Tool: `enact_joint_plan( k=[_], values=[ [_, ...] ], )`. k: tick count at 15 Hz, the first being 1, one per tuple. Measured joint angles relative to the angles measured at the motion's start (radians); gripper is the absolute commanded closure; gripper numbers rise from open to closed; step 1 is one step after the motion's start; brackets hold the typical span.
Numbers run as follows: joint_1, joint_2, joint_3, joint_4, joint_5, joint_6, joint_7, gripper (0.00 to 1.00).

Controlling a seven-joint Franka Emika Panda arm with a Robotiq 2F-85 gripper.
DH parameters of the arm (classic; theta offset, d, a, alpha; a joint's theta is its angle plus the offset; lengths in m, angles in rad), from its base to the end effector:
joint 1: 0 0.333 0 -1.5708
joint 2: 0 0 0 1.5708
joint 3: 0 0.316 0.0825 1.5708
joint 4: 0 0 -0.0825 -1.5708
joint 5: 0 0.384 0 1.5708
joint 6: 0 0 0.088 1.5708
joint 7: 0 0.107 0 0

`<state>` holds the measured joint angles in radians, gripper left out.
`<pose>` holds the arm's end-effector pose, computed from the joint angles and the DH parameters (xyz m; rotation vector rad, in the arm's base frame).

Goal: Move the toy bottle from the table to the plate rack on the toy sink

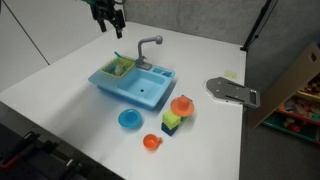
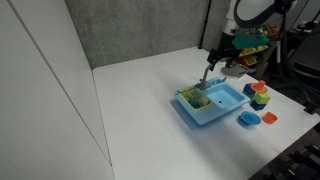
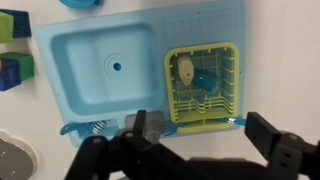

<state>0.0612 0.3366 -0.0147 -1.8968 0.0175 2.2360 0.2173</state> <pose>0.6233 0.0300 0.3261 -3.1196 0.2827 -0.0023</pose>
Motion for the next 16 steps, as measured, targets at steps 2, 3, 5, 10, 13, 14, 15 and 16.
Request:
enact_joint_plan(
  k=[2, 3, 5, 10, 13, 14, 15, 16],
  values=[
    [-0.011, -0.058, -0.001, -0.032, 0.000, -0.046, -0.014, 0.00],
    [-0.018, -0.090, -0.002, -0.052, 0.000, -0.065, -0.024, 0.00],
    [-0.032, -0.154, -0.008, -0.094, -0.003, -0.096, -0.041, 0.00],
    [-0.078, -0.318, -0.031, -0.179, -0.012, -0.188, -0.123, 0.00],
    [-0.101, -0.409, -0.046, -0.203, -0.012, -0.262, -0.188, 0.00],
    [-0.107, -0.437, -0.050, -0.204, -0.014, -0.290, -0.203, 0.00],
    [-0.112, -0.462, -0.052, -0.204, -0.019, -0.317, -0.213, 0.00],
    [-0.115, -0.489, -0.053, -0.204, -0.027, -0.346, -0.220, 0.00]
  ],
)
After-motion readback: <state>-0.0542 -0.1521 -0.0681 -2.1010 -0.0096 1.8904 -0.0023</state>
